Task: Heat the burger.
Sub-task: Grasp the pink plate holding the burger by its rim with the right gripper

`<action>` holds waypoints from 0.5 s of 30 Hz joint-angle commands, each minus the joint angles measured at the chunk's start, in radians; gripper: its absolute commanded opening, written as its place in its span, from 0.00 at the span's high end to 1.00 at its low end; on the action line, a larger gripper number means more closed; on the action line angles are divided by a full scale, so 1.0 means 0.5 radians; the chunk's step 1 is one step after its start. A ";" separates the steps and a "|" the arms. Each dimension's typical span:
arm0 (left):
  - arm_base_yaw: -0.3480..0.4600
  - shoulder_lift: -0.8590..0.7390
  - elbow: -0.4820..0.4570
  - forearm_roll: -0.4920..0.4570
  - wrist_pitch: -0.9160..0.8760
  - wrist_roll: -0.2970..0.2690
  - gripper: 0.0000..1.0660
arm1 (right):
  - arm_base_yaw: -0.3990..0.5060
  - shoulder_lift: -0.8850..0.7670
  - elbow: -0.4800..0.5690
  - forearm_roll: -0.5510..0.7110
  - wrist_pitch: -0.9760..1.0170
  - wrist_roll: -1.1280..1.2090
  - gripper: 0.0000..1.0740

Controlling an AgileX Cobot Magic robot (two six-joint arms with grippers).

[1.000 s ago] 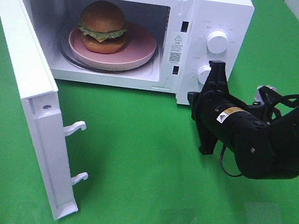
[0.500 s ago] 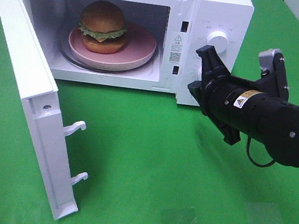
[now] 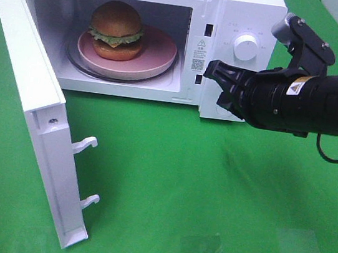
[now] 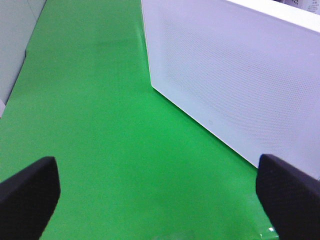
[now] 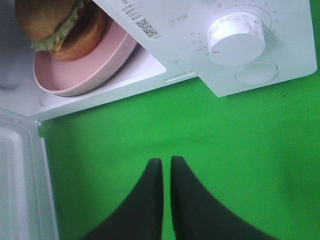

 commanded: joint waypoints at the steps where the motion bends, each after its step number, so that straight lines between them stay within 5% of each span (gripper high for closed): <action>1: 0.004 0.000 0.002 0.006 -0.010 -0.008 0.06 | -0.066 -0.024 -0.110 -0.030 0.232 -0.264 0.93; 9: 0.004 0.000 0.002 0.004 -0.010 -0.008 0.06 | -0.160 -0.024 -0.382 -0.066 0.664 -0.868 0.93; 15: 0.004 0.000 0.002 0.006 -0.010 -0.008 0.06 | -0.160 -0.024 -0.550 -0.438 0.860 -1.264 0.93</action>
